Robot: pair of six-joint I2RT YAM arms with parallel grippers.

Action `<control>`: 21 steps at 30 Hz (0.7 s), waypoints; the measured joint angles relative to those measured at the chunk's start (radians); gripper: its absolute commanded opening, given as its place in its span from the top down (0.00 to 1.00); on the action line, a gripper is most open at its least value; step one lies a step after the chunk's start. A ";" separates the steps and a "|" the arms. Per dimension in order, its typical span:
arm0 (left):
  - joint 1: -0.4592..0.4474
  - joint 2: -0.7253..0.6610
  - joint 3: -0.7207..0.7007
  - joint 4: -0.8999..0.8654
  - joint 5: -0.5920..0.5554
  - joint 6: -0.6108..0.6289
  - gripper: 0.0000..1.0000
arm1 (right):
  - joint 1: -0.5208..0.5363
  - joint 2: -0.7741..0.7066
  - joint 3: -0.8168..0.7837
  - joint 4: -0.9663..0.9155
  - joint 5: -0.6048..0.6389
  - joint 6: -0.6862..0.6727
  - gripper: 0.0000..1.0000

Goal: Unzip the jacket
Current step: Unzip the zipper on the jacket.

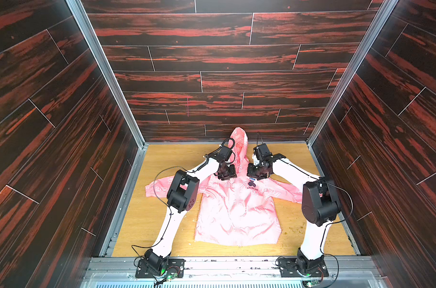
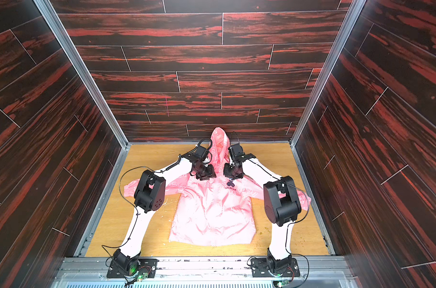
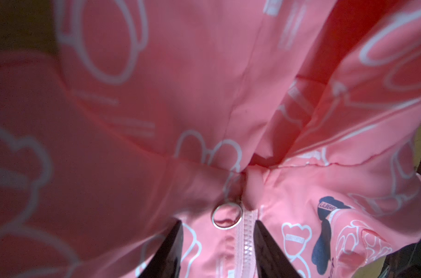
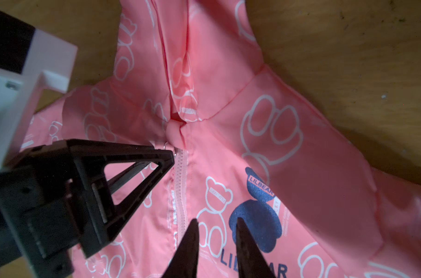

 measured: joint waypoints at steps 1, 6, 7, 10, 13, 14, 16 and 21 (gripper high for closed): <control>0.000 0.004 0.008 -0.003 0.002 -0.001 0.52 | -0.004 0.000 -0.001 0.008 -0.008 0.003 0.70; -0.002 0.019 0.035 -0.015 0.001 -0.019 0.54 | -0.014 0.000 -0.002 0.045 -0.040 0.013 0.71; -0.003 0.023 0.042 -0.018 -0.002 -0.023 0.55 | -0.013 0.000 -0.003 0.052 -0.045 0.014 0.70; -0.008 0.046 0.080 -0.029 -0.017 -0.037 0.58 | -0.013 0.000 -0.008 0.066 -0.060 0.018 0.70; -0.013 0.072 0.127 -0.046 -0.031 -0.046 0.60 | -0.013 0.000 -0.015 0.074 -0.064 0.021 0.70; -0.016 0.082 0.145 -0.051 -0.040 -0.046 0.61 | -0.013 0.000 -0.019 0.078 -0.064 0.022 0.70; -0.023 0.098 0.179 -0.069 -0.064 -0.043 0.63 | -0.013 0.001 -0.026 0.087 -0.065 0.024 0.70; -0.043 0.129 0.239 -0.110 -0.128 -0.032 0.70 | -0.014 0.017 -0.043 0.119 -0.072 0.032 0.70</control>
